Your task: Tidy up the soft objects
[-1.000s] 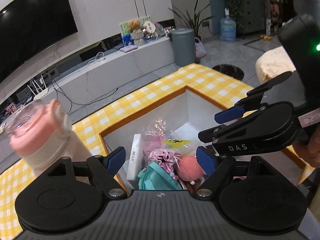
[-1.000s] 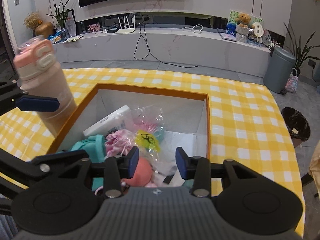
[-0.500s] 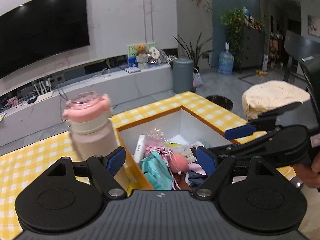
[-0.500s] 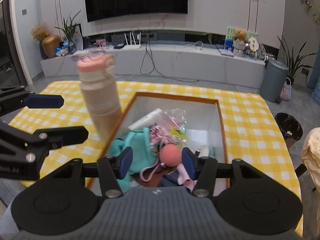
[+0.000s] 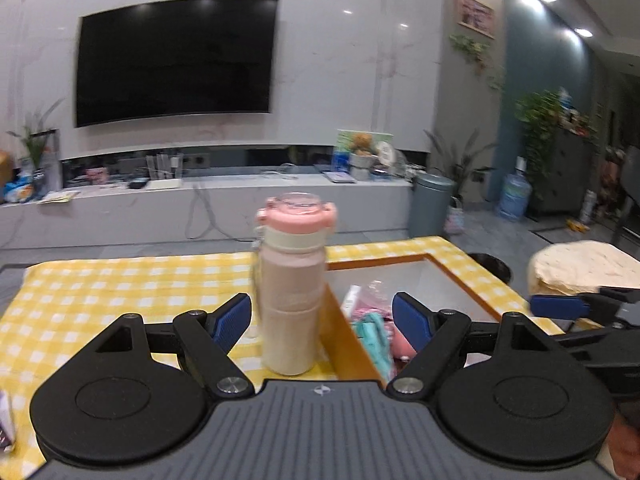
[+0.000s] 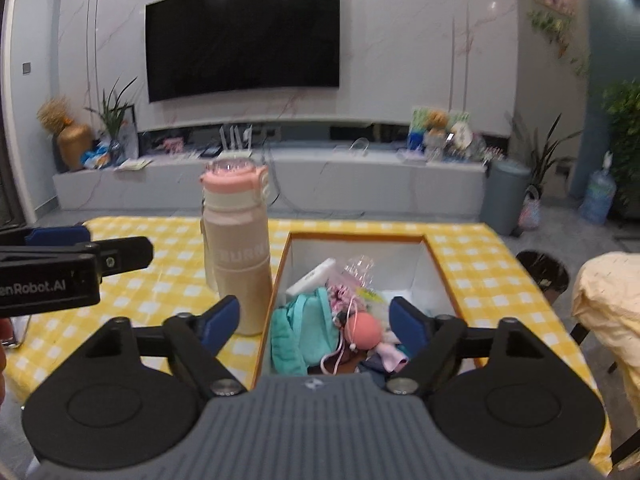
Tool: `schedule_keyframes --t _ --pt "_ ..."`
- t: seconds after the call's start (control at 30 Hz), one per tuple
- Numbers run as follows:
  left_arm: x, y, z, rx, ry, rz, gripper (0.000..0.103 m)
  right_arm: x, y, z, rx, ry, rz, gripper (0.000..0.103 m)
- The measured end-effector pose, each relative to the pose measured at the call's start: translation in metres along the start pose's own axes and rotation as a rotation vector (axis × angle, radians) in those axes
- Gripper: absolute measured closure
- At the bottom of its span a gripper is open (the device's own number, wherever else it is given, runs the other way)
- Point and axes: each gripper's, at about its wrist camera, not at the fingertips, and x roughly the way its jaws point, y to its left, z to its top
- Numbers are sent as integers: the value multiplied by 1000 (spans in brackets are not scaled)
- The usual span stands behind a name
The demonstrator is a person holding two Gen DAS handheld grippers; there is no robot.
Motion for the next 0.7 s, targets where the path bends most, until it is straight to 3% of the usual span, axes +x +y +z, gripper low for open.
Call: schedule_keyframes --t 0.17,0.33,0.7 --pt "-4 8 -12 -45 -22 95 9 -10 11 -12 -5 -54 -54 16" --pt "-1 7 -23 -29 10 155 9 -7 10 -30 23 -9 -58 14" --pt "8 2 -40 -53 130 129 9 4 2 -47 32 42 -103 11"
